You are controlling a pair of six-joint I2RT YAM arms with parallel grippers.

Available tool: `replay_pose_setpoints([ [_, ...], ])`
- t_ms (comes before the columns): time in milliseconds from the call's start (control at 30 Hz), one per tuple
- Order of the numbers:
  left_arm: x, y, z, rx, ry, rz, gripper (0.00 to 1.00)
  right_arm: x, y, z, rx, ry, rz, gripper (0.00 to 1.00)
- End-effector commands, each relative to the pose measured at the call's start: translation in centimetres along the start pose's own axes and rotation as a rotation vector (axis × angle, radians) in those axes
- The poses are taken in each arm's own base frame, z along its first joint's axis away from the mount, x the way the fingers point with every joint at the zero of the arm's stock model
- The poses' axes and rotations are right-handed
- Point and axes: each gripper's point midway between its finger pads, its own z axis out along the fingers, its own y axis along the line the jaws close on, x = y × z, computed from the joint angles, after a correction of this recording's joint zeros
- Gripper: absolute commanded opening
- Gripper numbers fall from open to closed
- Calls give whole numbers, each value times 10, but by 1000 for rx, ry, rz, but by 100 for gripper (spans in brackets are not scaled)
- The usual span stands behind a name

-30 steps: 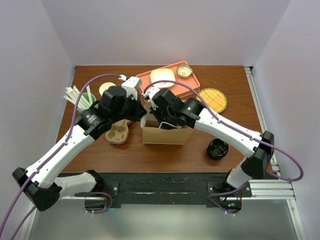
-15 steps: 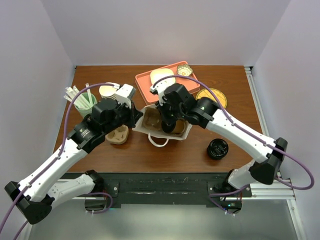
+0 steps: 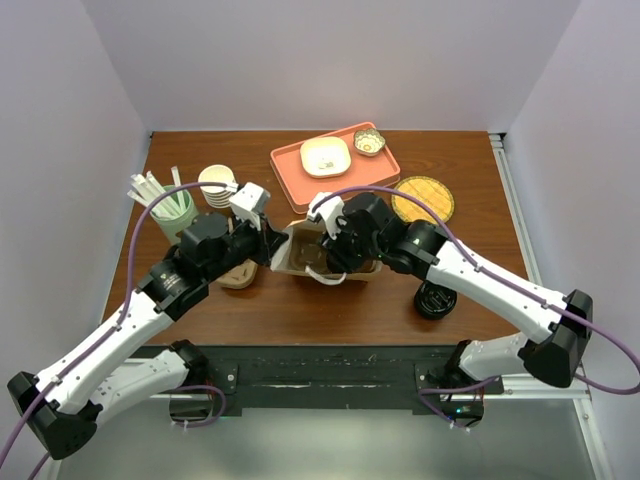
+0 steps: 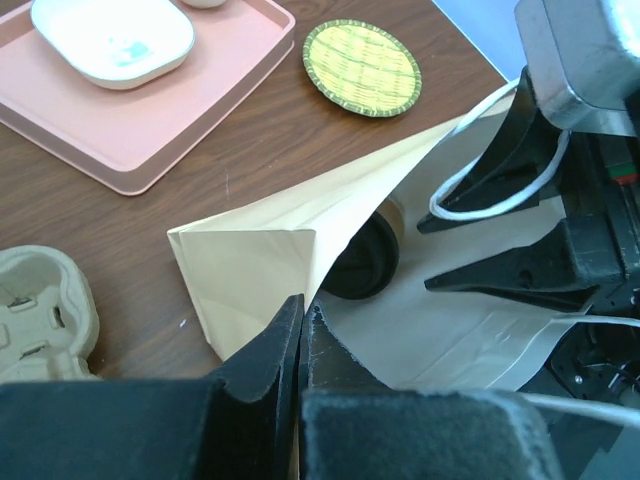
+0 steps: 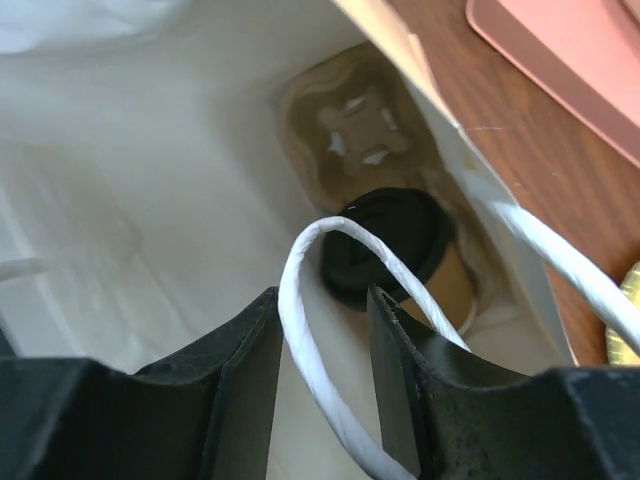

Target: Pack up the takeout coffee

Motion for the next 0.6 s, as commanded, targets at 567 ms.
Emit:
replay_pose_setpoints([
  [567, -50, 40, 17, -228, -289, -2, 0, -54, -63, 45, 394, 7, 91, 55],
])
